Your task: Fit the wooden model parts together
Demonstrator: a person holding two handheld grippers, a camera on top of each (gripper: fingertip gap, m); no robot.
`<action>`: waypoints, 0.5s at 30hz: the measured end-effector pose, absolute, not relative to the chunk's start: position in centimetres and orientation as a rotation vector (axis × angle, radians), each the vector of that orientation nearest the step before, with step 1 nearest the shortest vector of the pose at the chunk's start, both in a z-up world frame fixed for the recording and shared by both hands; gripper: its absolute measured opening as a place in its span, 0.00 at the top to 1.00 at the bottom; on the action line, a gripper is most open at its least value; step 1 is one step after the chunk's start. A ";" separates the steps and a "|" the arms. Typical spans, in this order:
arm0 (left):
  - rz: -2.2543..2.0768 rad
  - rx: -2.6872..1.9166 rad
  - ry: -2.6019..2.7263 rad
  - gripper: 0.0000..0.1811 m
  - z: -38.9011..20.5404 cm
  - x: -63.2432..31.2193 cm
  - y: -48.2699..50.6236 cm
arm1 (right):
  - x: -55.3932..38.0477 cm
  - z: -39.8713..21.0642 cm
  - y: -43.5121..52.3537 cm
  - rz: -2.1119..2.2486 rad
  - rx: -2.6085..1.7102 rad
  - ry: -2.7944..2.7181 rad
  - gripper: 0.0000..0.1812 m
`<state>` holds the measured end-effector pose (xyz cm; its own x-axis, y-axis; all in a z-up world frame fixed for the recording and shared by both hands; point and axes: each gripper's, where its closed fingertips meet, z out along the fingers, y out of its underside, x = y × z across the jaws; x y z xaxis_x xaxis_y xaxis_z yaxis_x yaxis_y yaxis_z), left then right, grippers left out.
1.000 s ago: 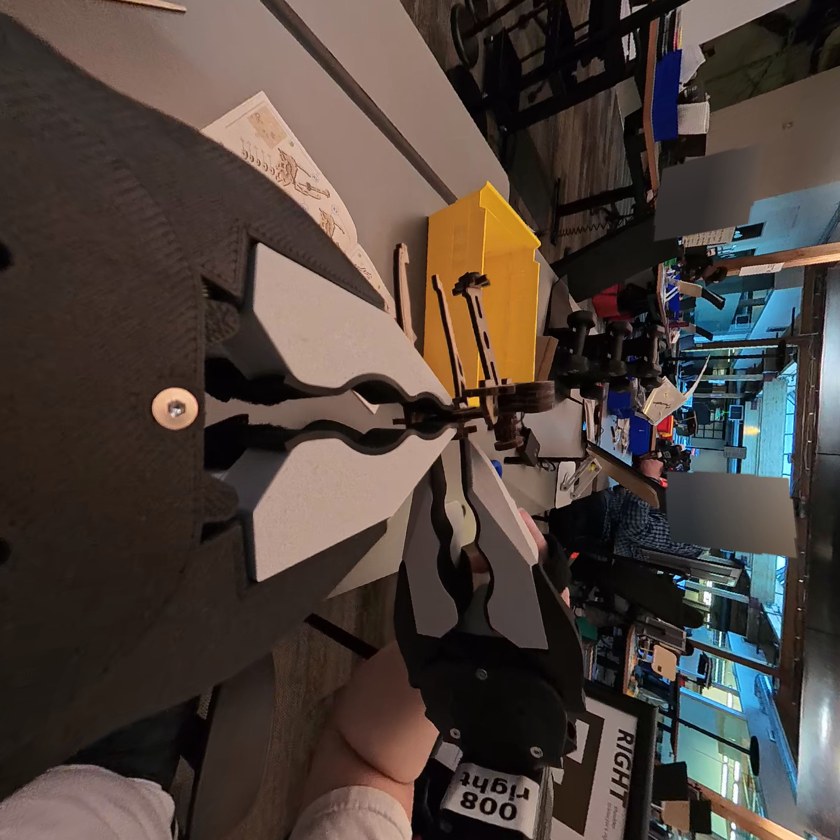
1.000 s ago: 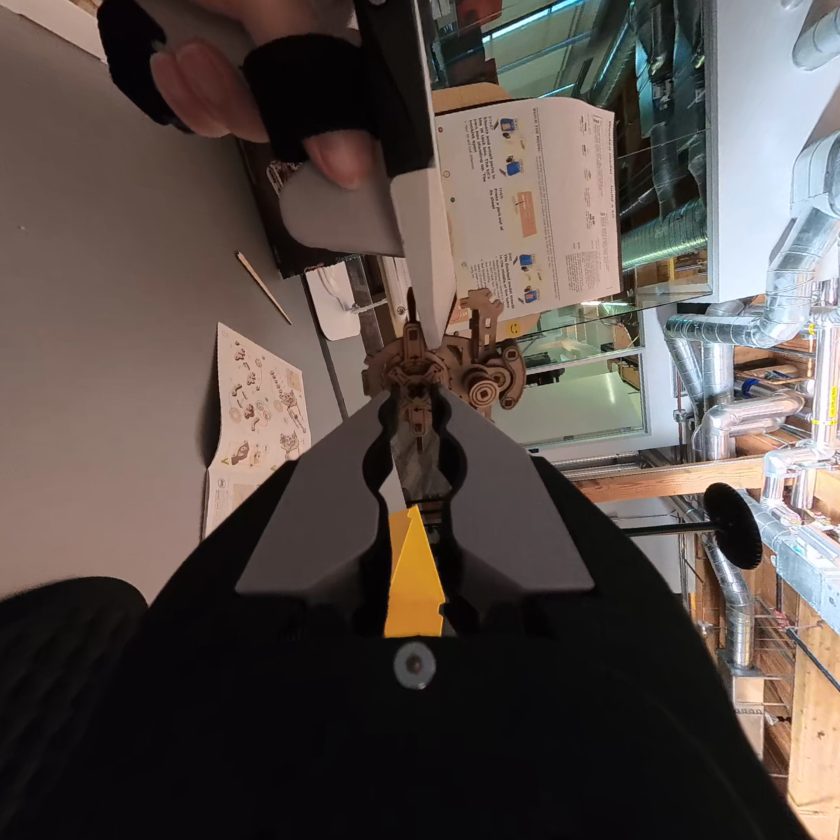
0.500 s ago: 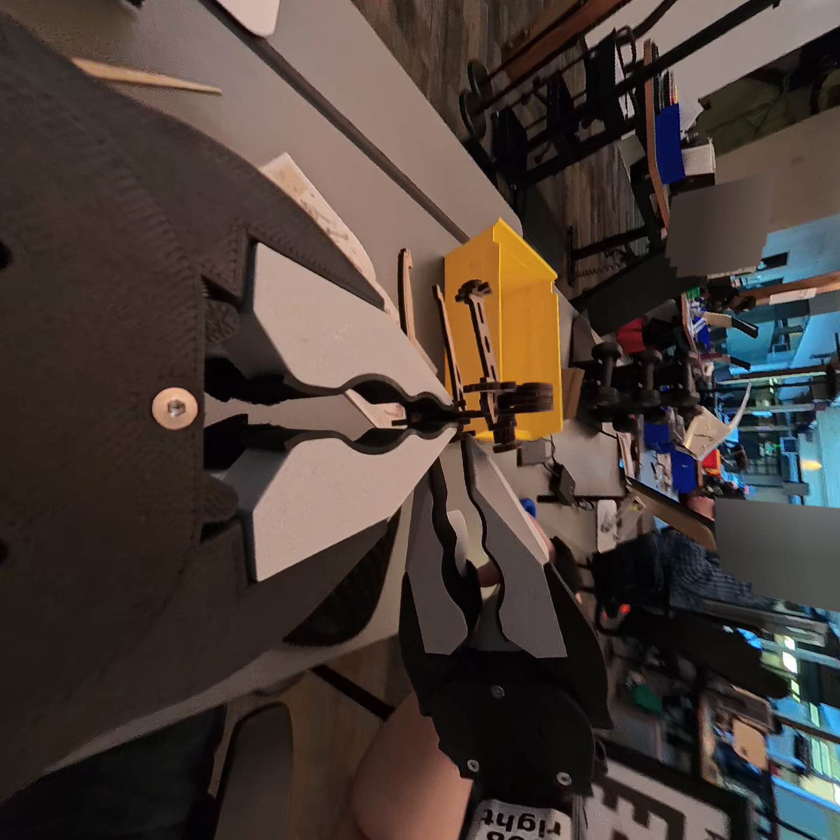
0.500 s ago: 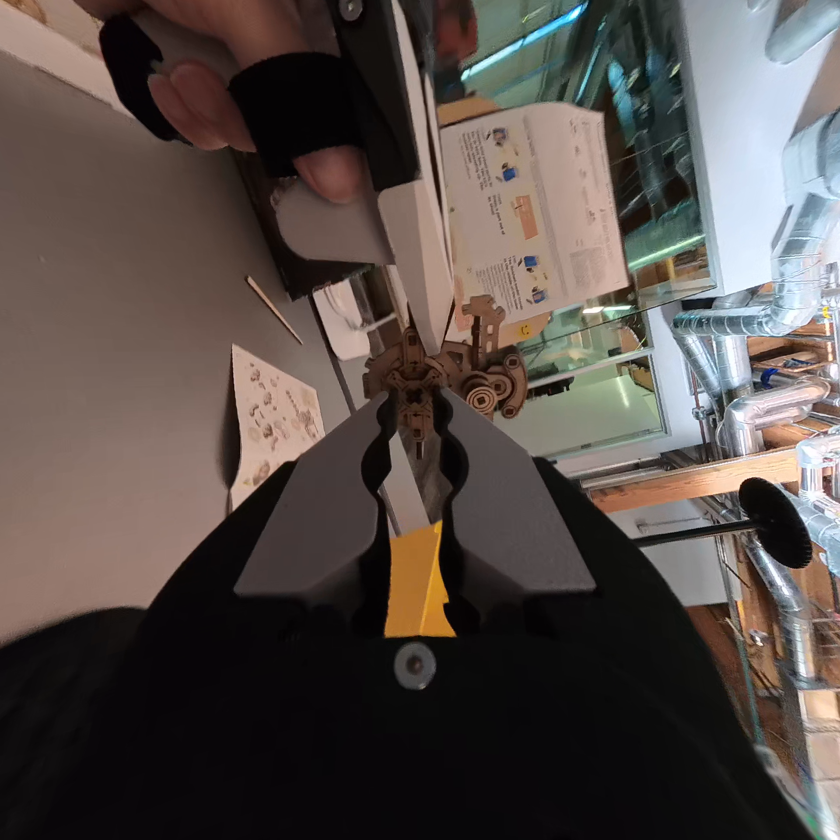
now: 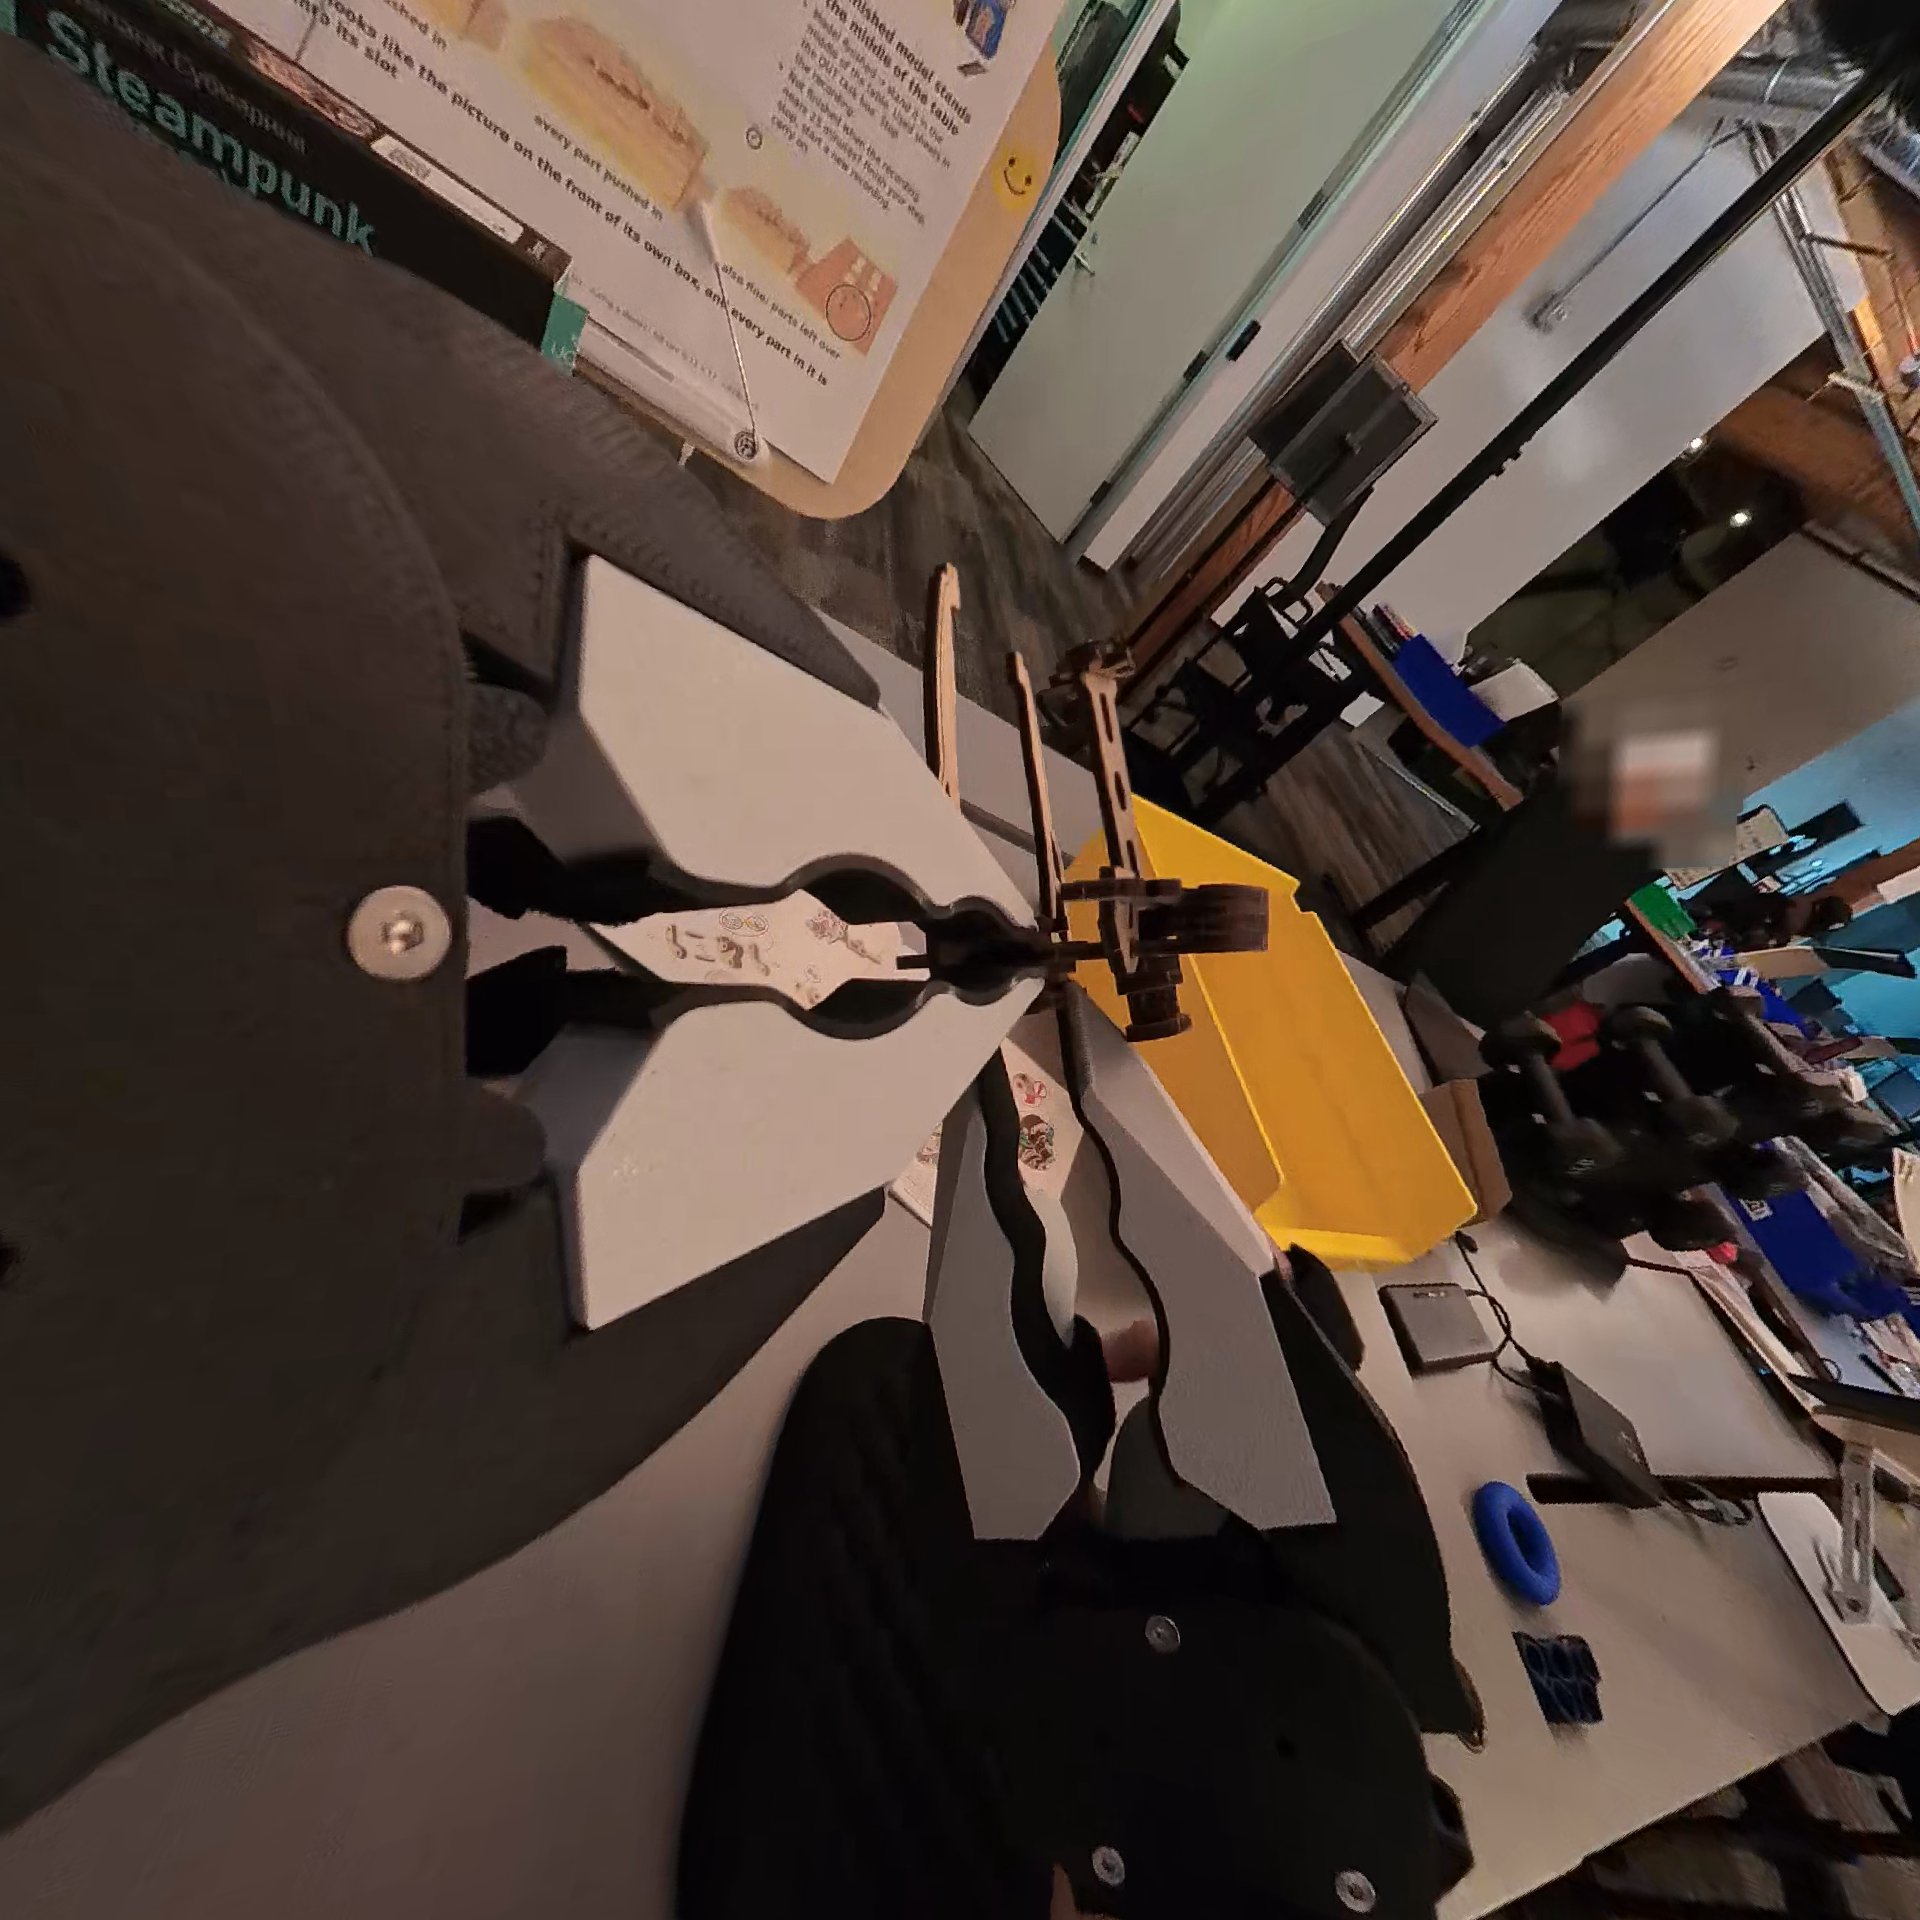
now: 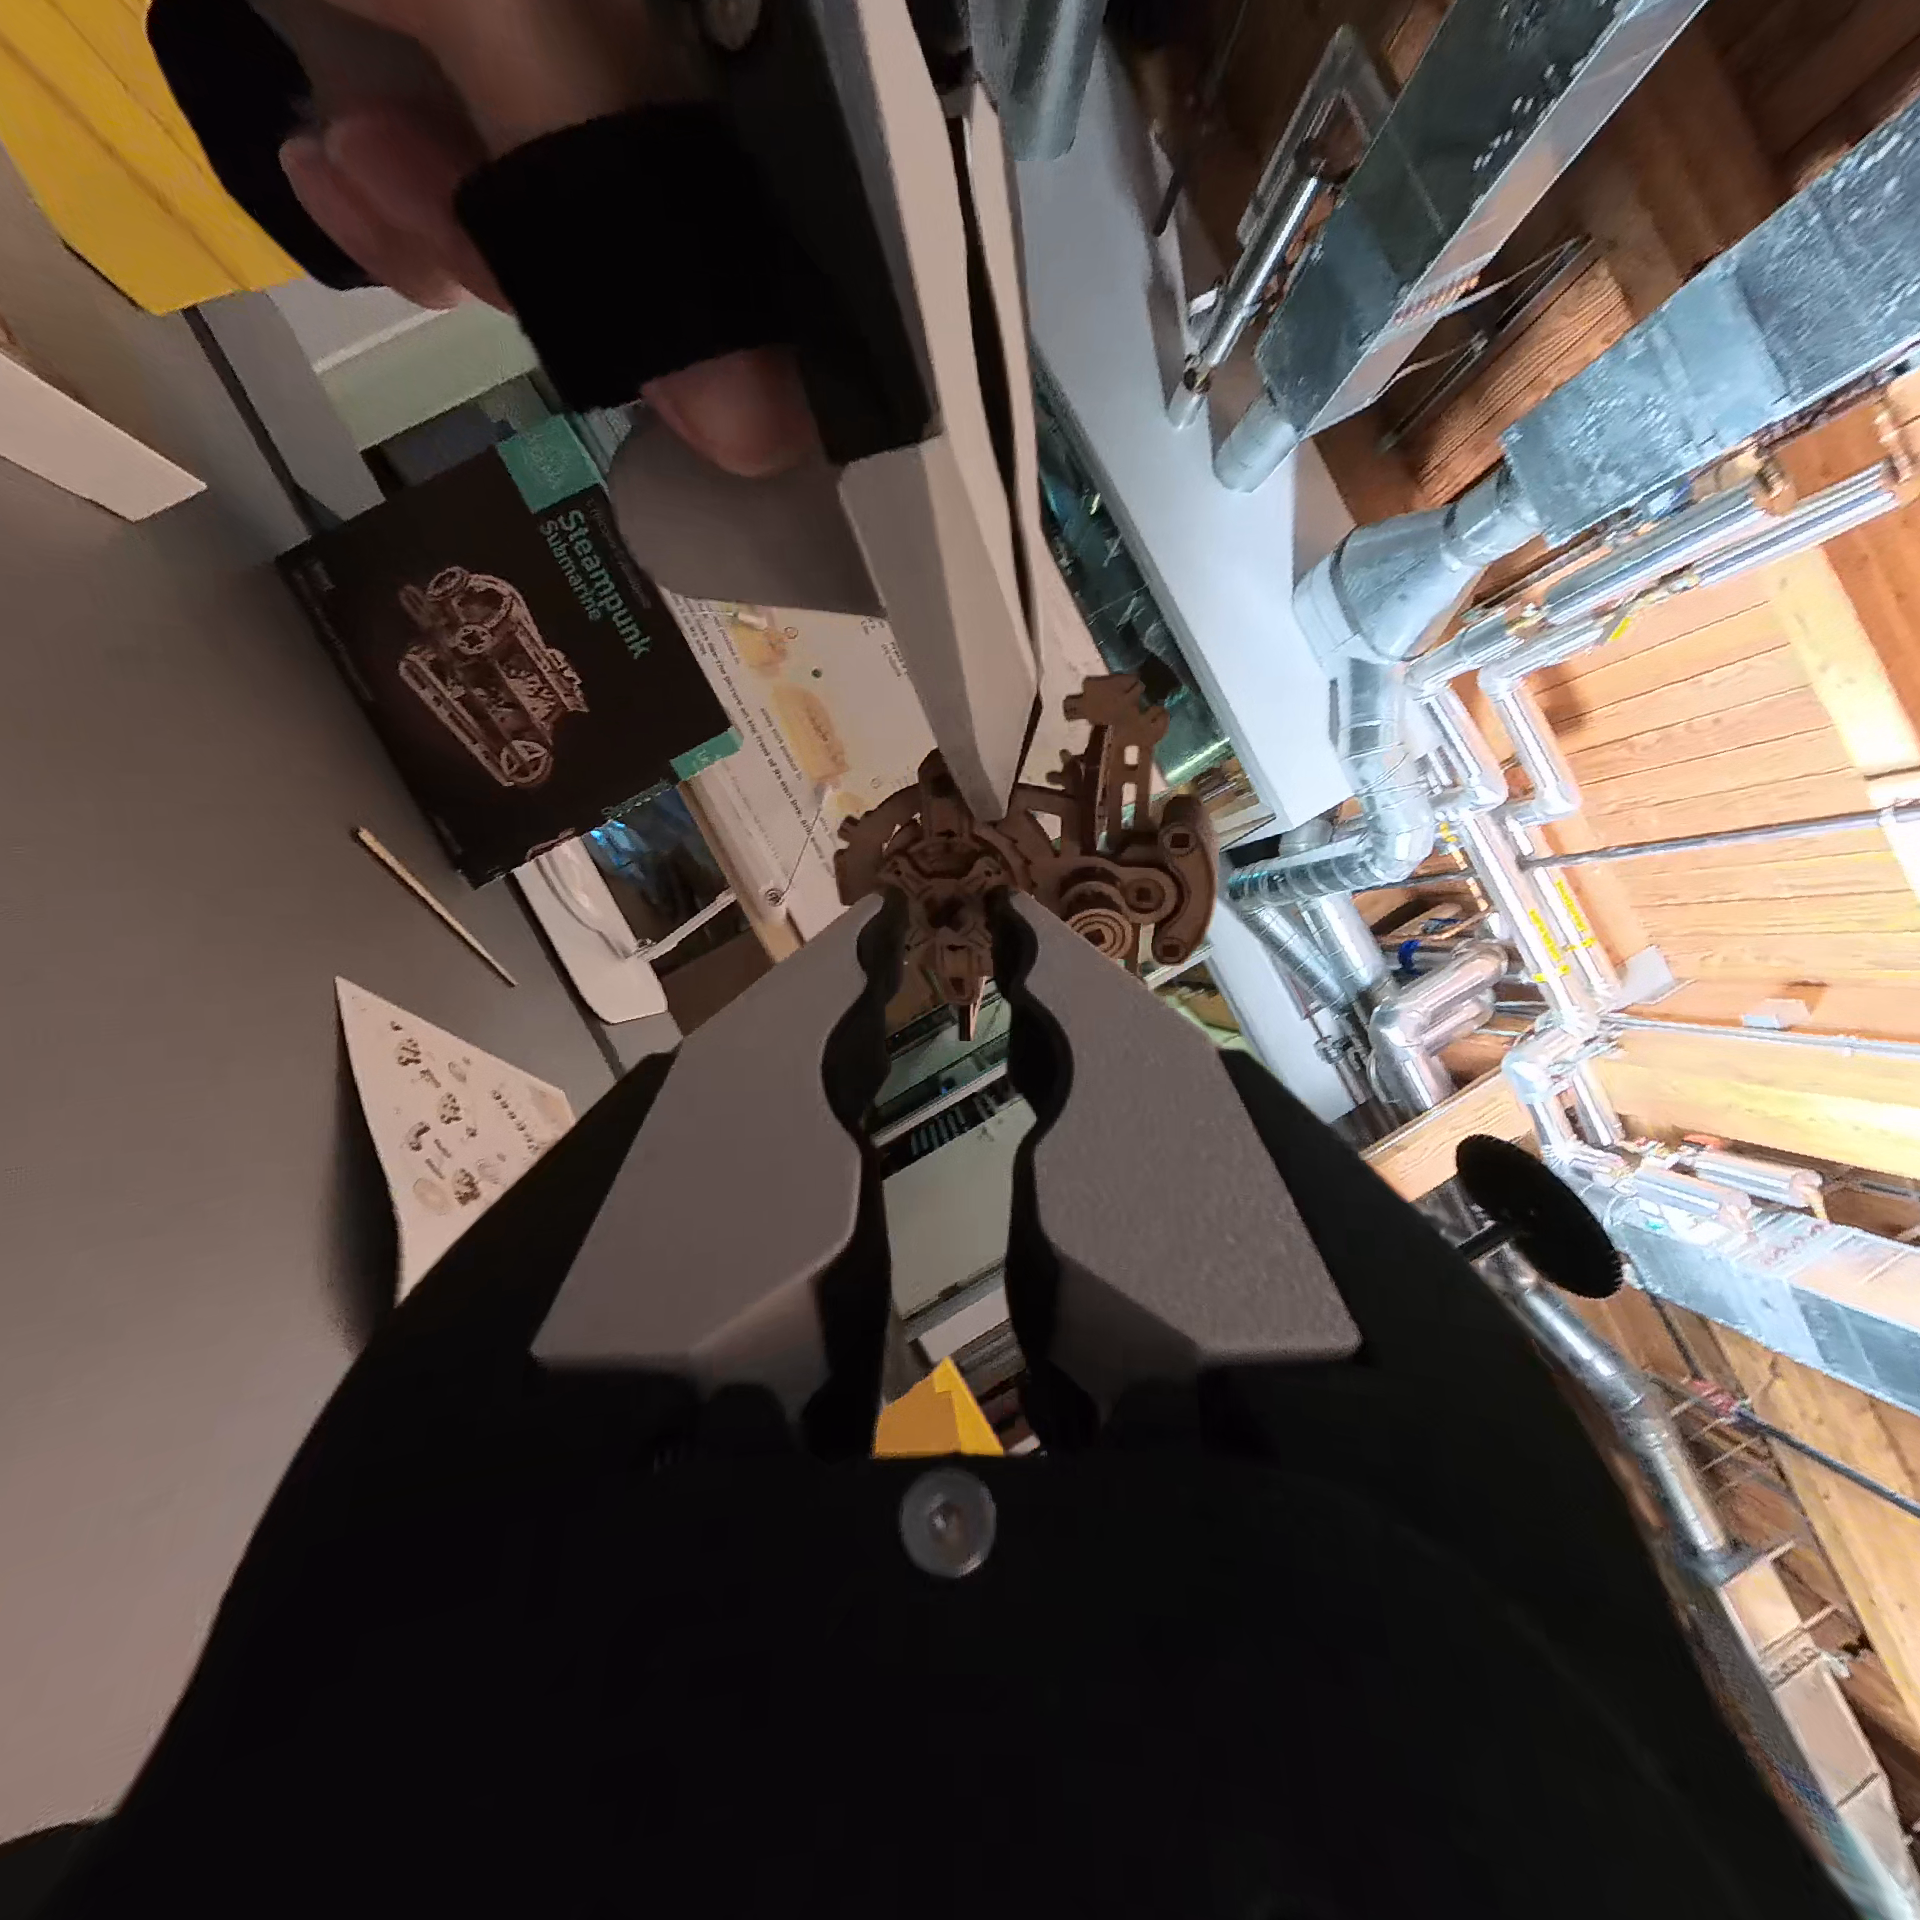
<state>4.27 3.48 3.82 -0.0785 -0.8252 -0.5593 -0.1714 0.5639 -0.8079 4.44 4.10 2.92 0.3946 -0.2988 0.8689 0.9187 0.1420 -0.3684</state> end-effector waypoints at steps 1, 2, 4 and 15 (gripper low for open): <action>-0.673 -0.860 1.584 1.00 4.0 4.2 3.4 | 4.4 3.1 4.0 -1.015 -1.057 -0.728 0.92; -0.675 -0.853 1.579 1.00 4.1 4.1 3.3 | 4.3 3.3 3.8 -1.032 -1.037 -0.732 0.92; -0.671 -0.843 1.574 1.00 4.4 4.0 3.1 | 4.2 3.6 3.6 -1.048 -1.011 -0.735 0.92; -0.714 -0.841 1.554 1.00 4.9 3.8 2.7 | 4.1 4.1 3.3 -1.066 -1.024 -0.745 0.92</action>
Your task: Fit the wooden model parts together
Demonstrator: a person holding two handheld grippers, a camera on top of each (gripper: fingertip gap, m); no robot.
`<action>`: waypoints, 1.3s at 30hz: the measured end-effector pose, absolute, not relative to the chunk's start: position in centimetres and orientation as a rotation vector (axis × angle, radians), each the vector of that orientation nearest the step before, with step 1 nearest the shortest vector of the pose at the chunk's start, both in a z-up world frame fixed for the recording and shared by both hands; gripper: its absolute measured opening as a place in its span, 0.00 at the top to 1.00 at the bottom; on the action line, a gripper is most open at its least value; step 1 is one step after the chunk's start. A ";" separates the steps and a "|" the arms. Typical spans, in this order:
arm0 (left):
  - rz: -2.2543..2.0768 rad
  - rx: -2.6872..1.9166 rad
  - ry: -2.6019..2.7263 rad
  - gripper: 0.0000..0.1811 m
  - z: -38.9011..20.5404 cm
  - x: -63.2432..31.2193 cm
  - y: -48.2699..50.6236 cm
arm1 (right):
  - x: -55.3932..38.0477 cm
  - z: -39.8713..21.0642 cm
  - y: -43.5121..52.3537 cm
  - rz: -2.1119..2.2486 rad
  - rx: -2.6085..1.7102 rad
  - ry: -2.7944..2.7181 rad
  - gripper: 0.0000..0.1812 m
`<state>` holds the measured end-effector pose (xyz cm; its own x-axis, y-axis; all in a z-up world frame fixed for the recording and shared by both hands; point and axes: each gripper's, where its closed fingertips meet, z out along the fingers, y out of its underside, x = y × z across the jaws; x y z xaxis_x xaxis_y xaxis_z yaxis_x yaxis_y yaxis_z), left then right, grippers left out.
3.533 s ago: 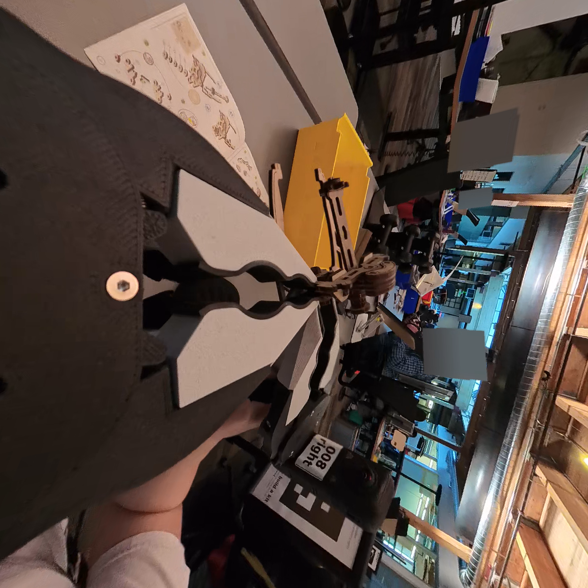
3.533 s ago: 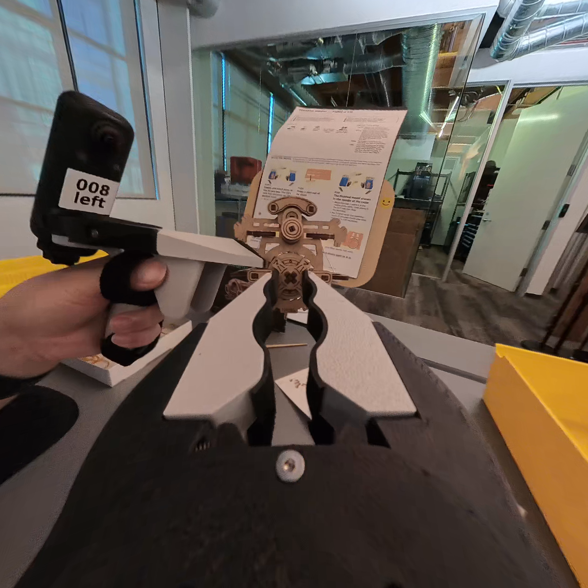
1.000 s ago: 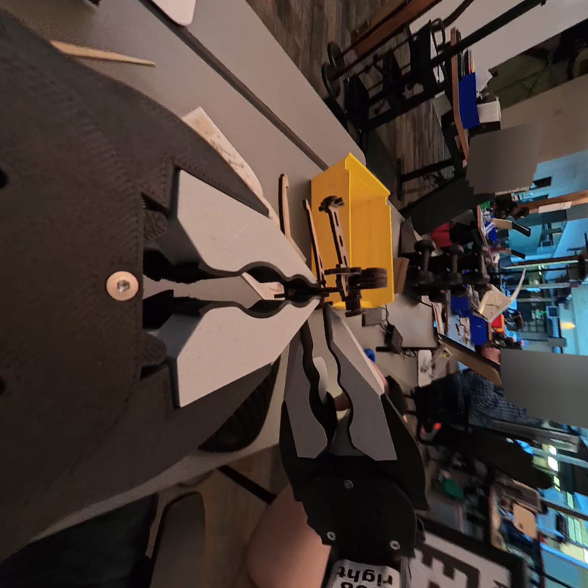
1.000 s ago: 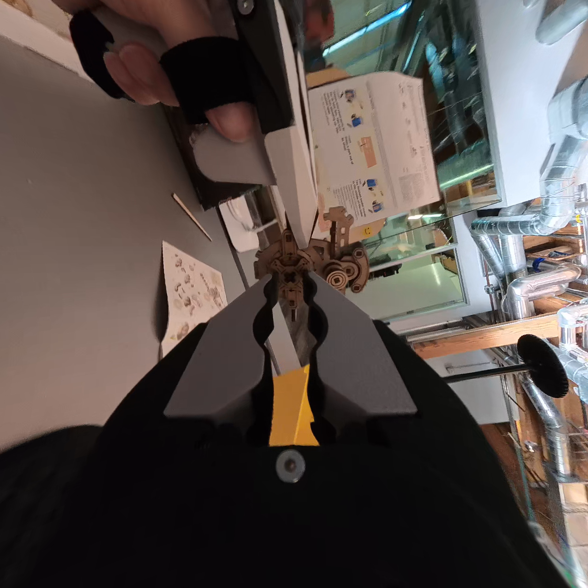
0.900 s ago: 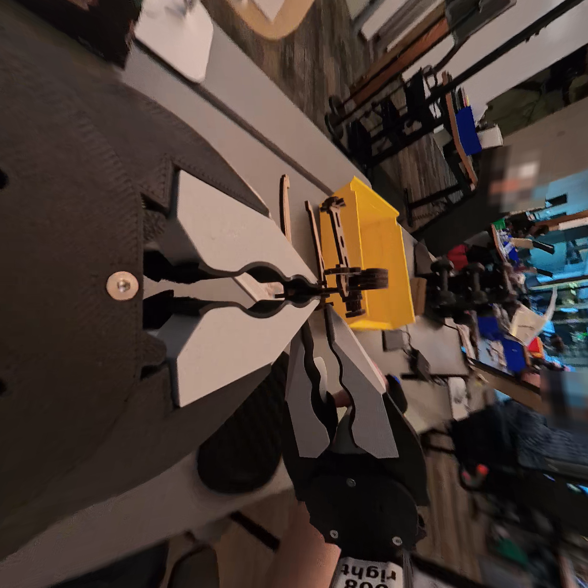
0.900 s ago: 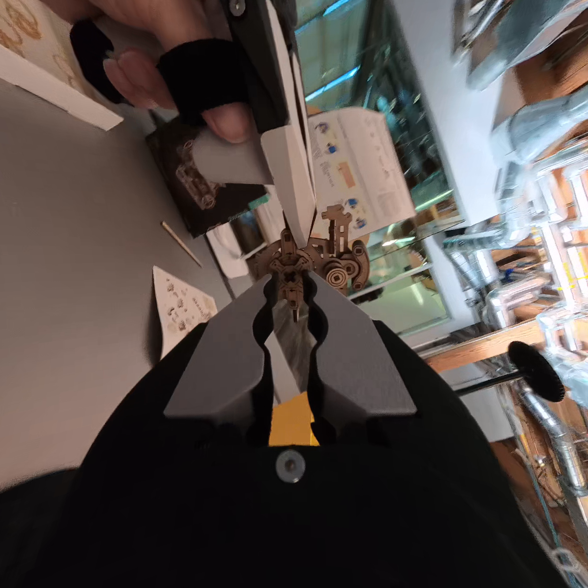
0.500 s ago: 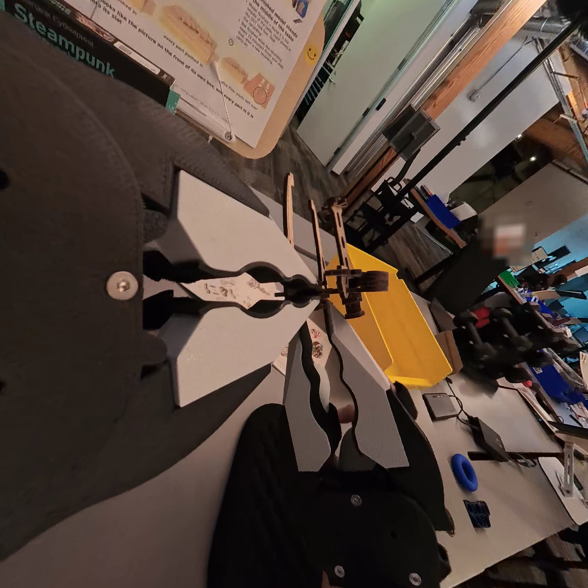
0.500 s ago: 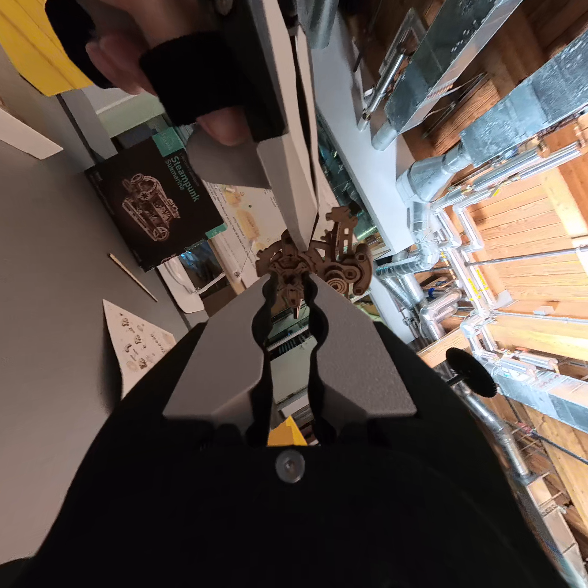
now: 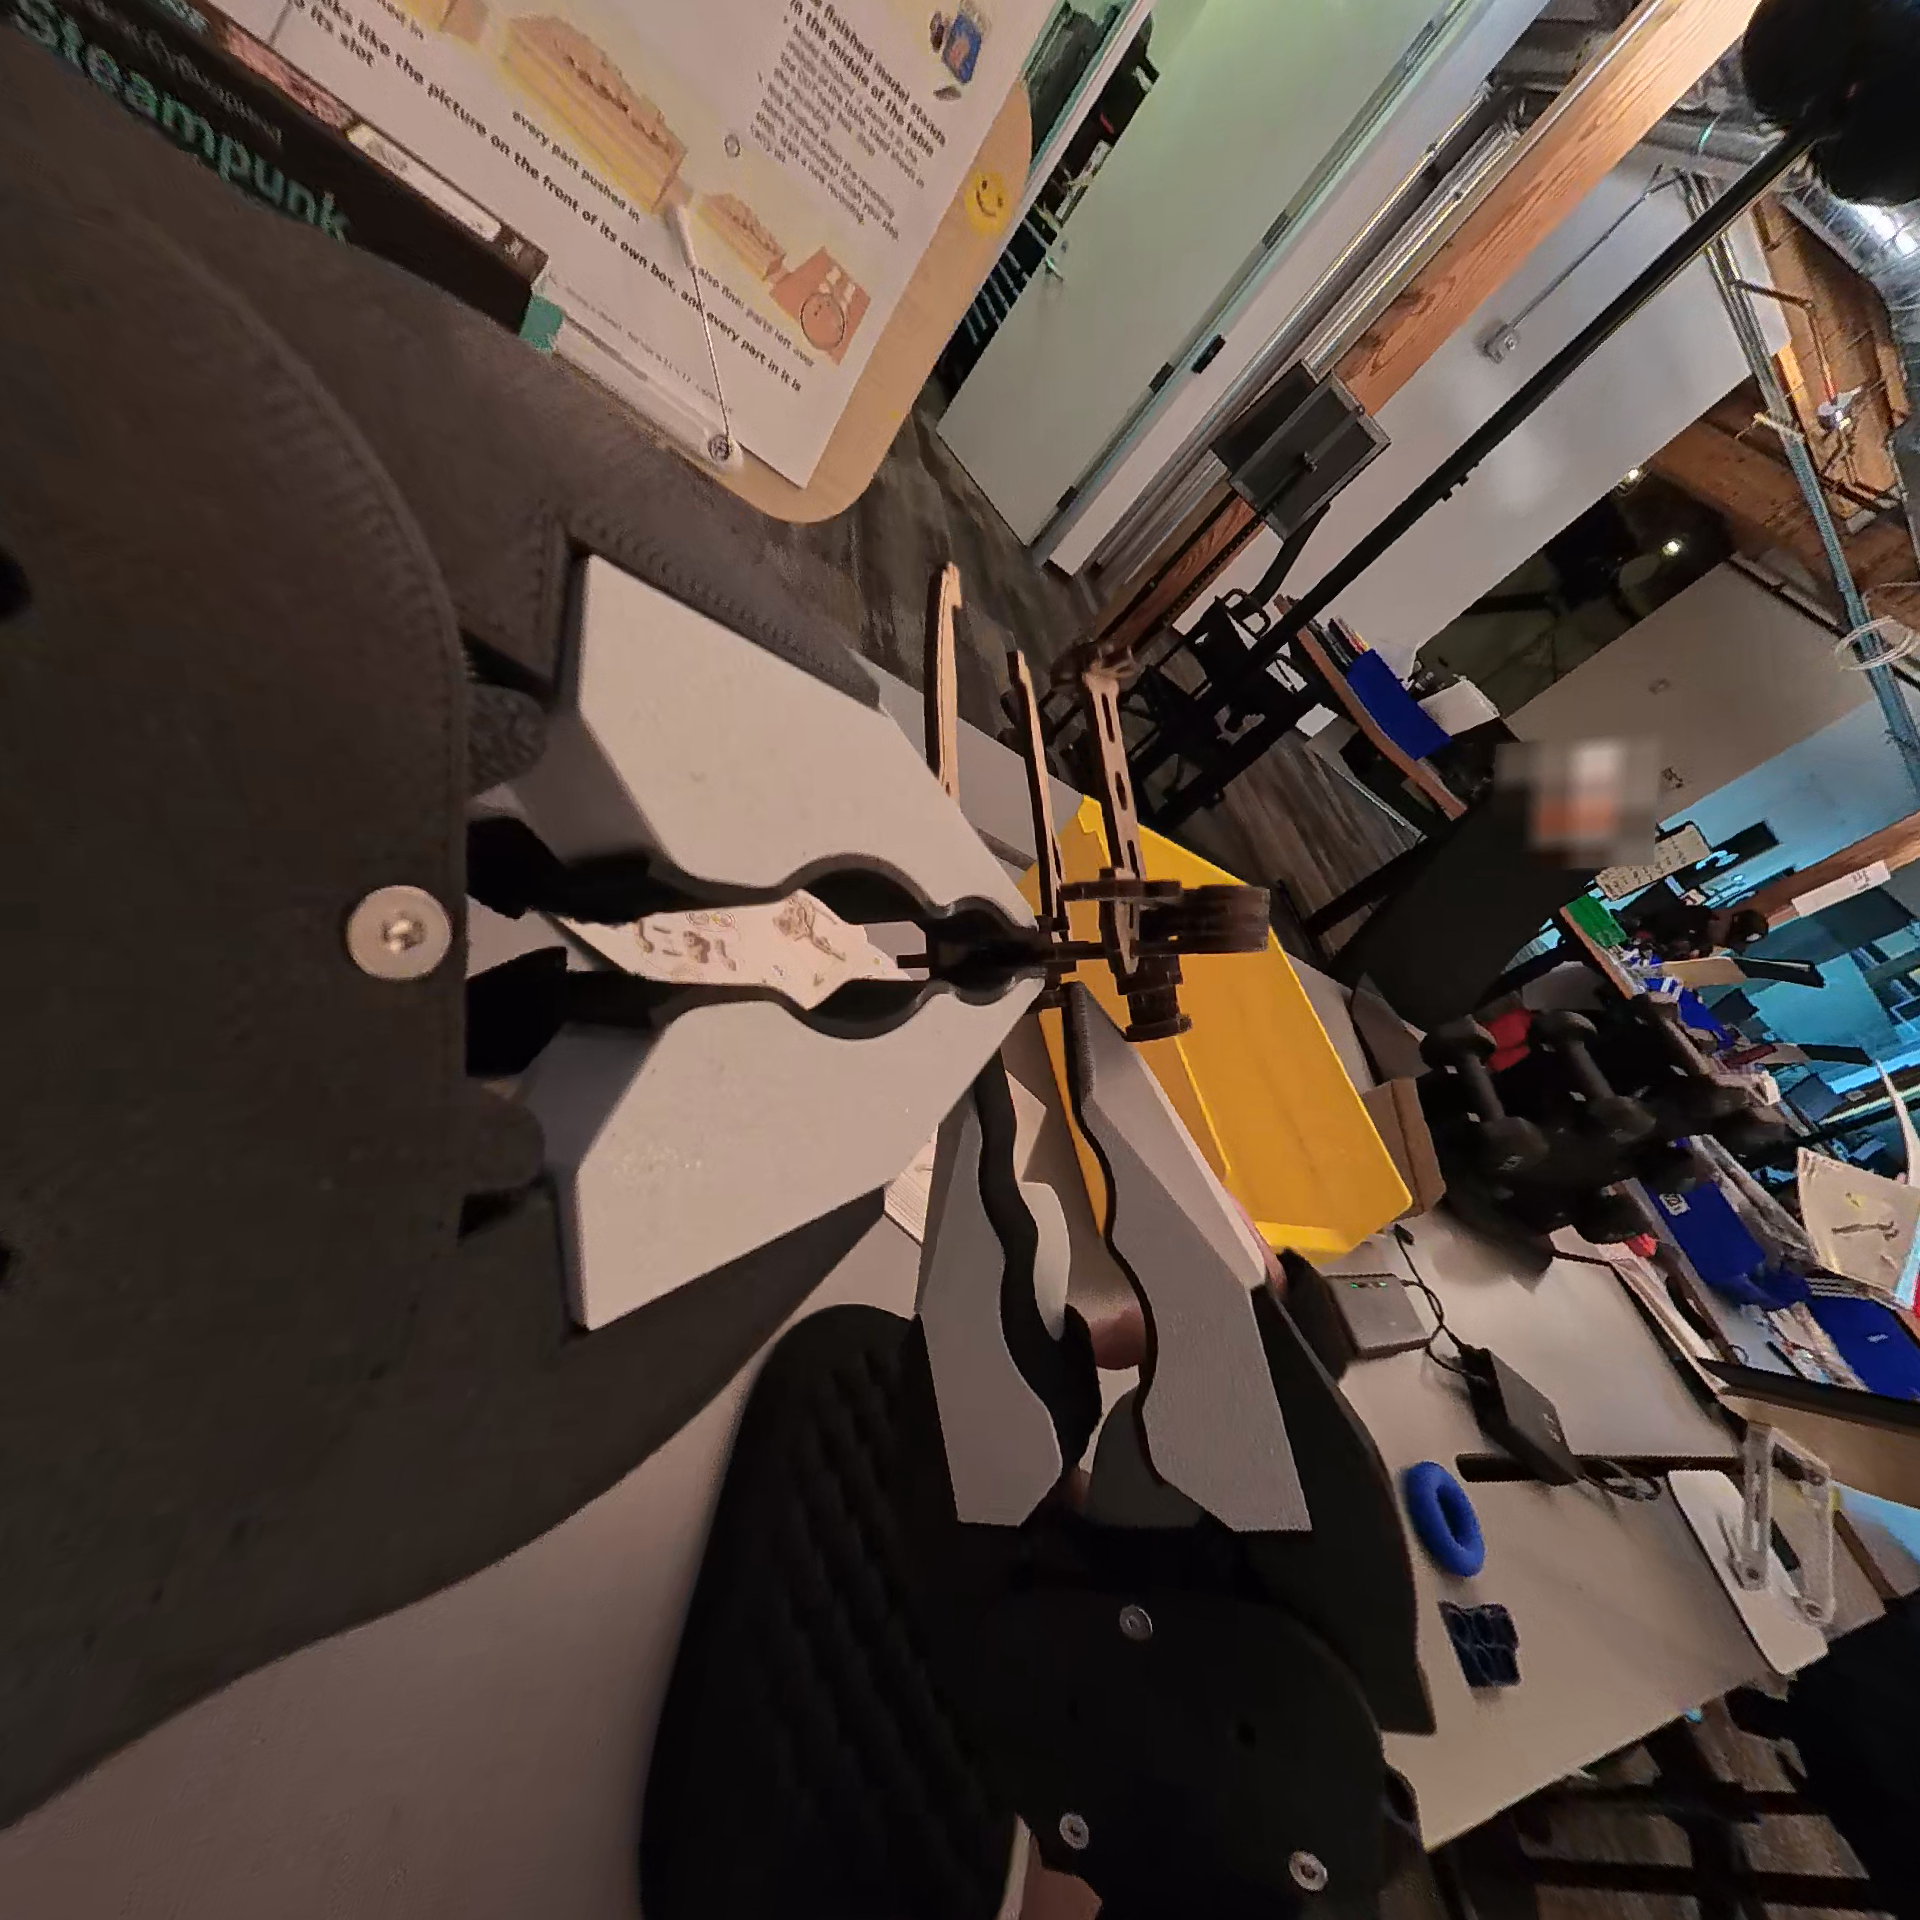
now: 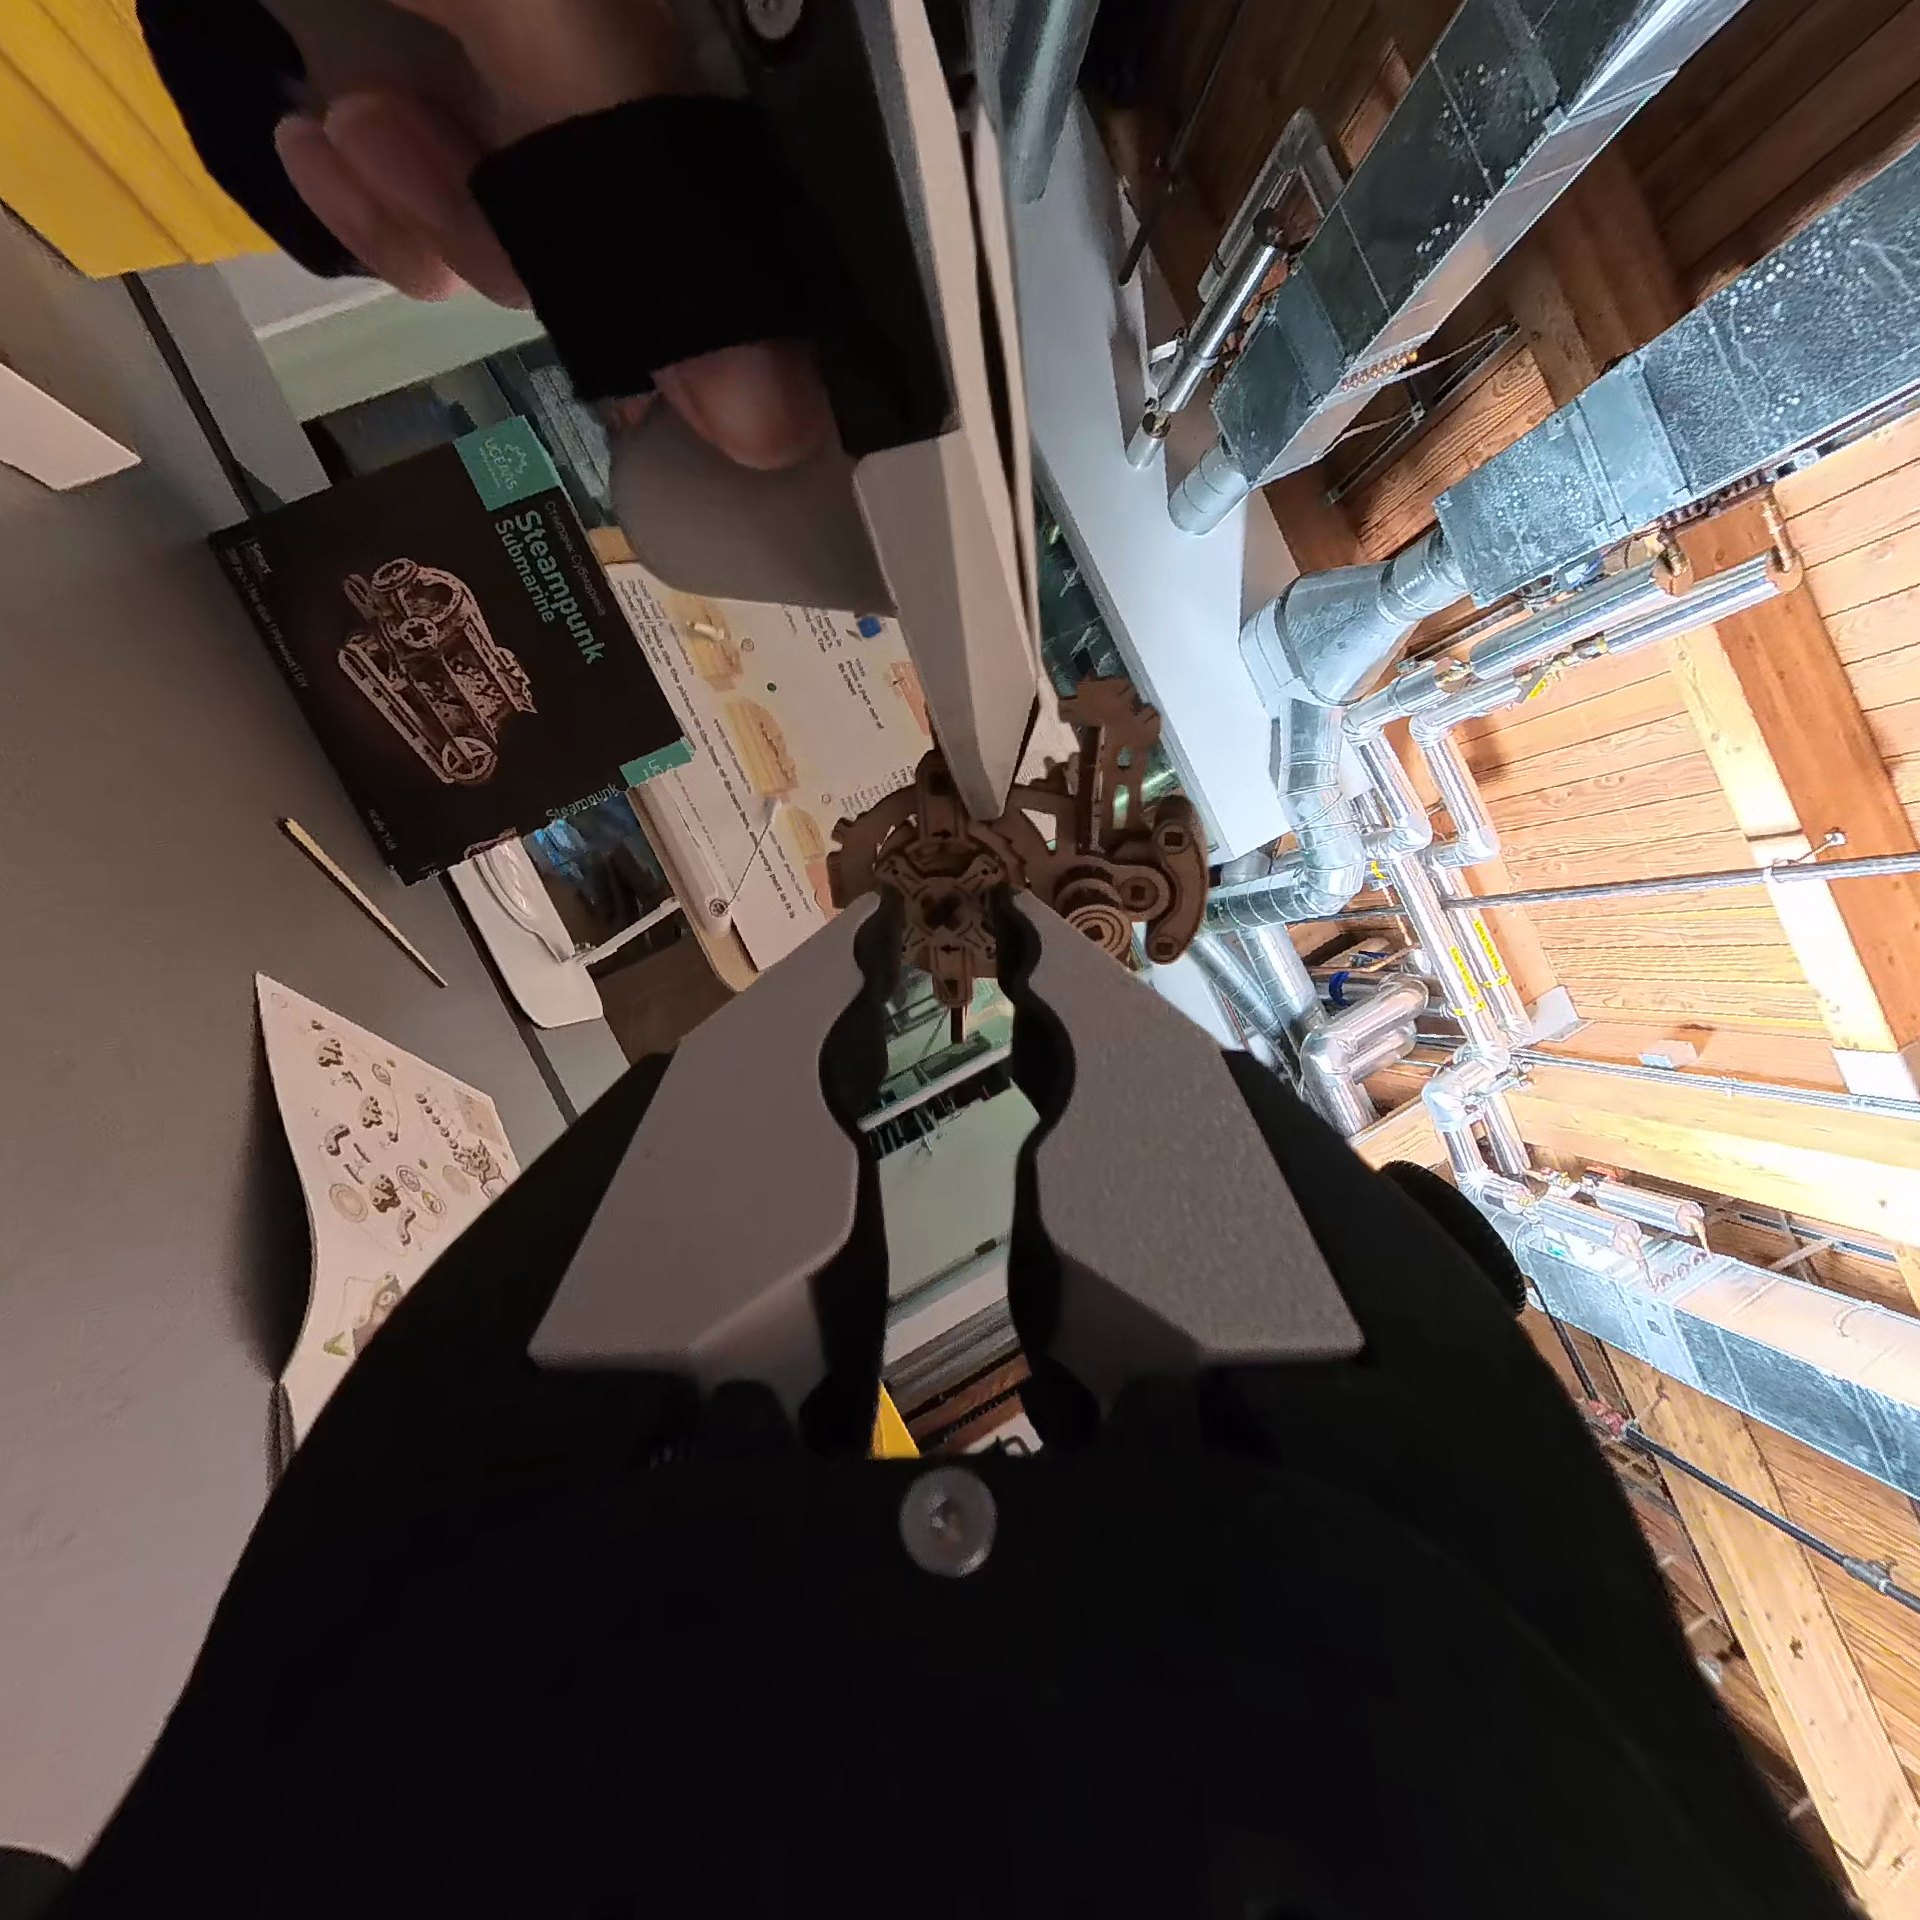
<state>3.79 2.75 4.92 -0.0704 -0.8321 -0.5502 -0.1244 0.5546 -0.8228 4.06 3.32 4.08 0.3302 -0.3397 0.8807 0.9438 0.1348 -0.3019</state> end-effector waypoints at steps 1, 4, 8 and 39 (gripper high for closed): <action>-0.732 -0.848 1.548 1.00 5.0 3.8 2.9 | 4.1 4.2 3.4 -1.073 -1.036 -0.747 0.91; -0.844 -0.897 1.524 1.00 5.3 3.8 3.4 | 4.2 4.5 3.8 -1.087 -1.088 -0.763 0.90; -1.161 -1.021 1.445 1.00 6.4 3.5 4.6 | 3.9 4.9 4.8 -1.064 -1.211 -0.809 0.83; -1.459 -1.030 1.493 1.00 8.5 1.4 4.2 | 1.9 7.5 4.3 -1.104 -1.514 -0.909 0.93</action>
